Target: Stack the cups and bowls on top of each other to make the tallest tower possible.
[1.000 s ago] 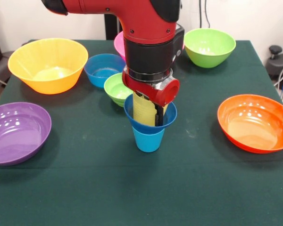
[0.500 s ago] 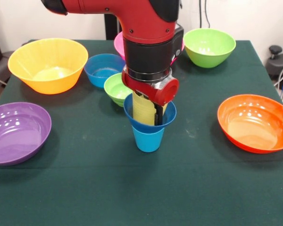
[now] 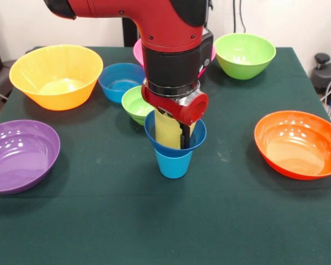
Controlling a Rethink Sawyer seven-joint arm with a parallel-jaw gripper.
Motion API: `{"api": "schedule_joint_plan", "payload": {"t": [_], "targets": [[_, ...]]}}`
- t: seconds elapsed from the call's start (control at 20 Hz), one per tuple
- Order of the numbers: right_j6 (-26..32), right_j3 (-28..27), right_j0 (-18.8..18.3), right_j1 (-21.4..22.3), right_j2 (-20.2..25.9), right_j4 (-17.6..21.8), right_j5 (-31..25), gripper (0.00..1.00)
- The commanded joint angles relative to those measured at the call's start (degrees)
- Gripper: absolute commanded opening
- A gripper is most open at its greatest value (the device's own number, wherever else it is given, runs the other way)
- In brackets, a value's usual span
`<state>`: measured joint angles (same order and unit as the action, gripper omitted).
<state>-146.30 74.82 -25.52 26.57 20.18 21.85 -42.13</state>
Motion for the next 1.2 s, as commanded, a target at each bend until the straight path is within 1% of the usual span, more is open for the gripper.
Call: {"api": "schedule_joint_plan", "payload": {"t": [0.05, 0.4, 1.05, 1.2], "targets": [[12.8, 1.7, -1.2, -1.5, 4.1, 0.8, -3.5, 1.00], [12.1, 4.0, -1.9, -0.4, 5.3, 0.4, -3.2, 1.00], [11.1, 5.0, -2.2, 0.3, 6.2, 0.0, -3.6, 1.00], [10.5, 6.2, -2.1, 1.2, 6.2, -0.1, -3.4, 1.00]]}}
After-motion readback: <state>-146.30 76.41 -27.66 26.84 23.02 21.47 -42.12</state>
